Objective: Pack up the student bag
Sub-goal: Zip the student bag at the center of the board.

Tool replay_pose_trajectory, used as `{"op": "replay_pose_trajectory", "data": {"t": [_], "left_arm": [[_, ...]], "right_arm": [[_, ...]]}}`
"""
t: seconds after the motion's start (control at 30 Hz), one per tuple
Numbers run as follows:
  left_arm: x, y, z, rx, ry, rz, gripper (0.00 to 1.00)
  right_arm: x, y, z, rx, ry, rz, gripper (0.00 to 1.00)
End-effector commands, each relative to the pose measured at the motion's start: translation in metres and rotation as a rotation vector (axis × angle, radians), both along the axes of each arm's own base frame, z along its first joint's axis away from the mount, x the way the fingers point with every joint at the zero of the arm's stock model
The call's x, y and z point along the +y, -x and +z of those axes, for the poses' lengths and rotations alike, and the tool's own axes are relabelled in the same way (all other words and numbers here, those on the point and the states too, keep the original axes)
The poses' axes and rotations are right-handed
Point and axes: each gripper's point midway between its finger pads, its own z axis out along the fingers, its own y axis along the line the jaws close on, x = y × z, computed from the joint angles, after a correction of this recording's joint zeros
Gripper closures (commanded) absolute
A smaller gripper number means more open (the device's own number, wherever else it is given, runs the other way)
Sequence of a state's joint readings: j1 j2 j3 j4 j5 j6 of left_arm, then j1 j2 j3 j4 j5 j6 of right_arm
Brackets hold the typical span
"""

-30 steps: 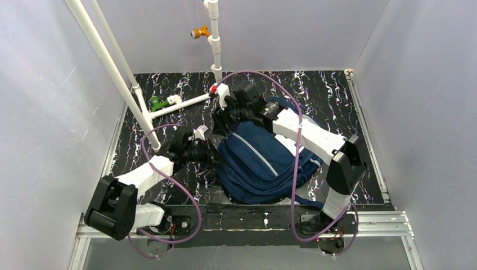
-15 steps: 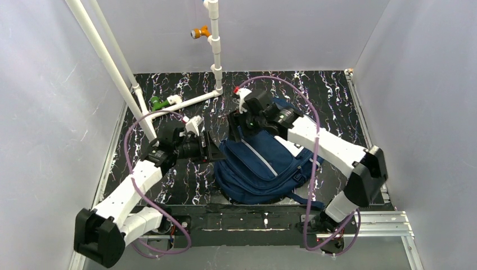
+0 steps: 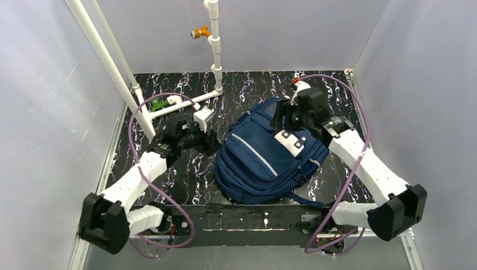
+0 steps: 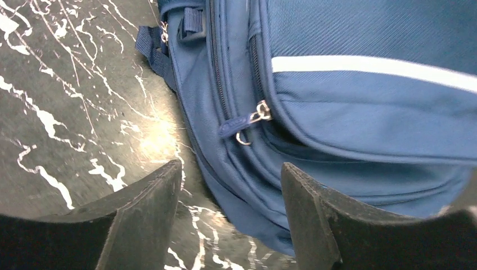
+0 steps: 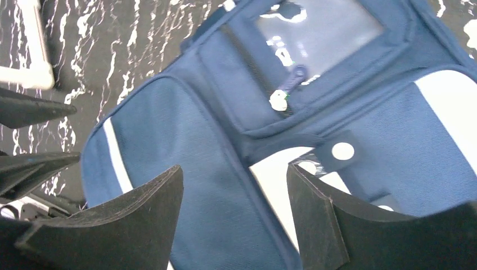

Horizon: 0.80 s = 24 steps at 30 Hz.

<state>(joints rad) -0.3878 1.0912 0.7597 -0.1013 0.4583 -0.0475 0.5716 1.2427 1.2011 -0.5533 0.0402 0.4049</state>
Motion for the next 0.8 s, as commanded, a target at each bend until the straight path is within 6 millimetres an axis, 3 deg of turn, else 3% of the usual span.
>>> {"op": "replay_pose_trajectory", "data": {"t": [0.0,0.13,0.33,0.67,0.77], "left_arm": [[-0.010,-0.023,-0.004,-0.317,-0.096,-0.240,0.38],[-0.016,-0.025,-0.010,-0.340,-0.097,-0.318,0.43],[-0.019,-0.029,-0.010,-0.355,-0.103,-0.343,0.64],[-0.043,-0.010,-0.007,-0.262,0.014,-0.527,0.65],[-0.042,-0.007,-0.017,-0.207,-0.003,-0.556,0.73]], "right_arm": [[-0.015,-0.002,-0.006,0.033,-0.069,0.024,0.26],[-0.020,0.002,-0.016,0.052,-0.066,0.055,0.27],[-0.029,0.005,-0.016,0.029,-0.046,0.062,0.27],[-0.024,0.007,-0.022,0.041,-0.072,0.082,0.27],[-0.024,0.007,-0.020,0.037,-0.075,0.084,0.27]]}}
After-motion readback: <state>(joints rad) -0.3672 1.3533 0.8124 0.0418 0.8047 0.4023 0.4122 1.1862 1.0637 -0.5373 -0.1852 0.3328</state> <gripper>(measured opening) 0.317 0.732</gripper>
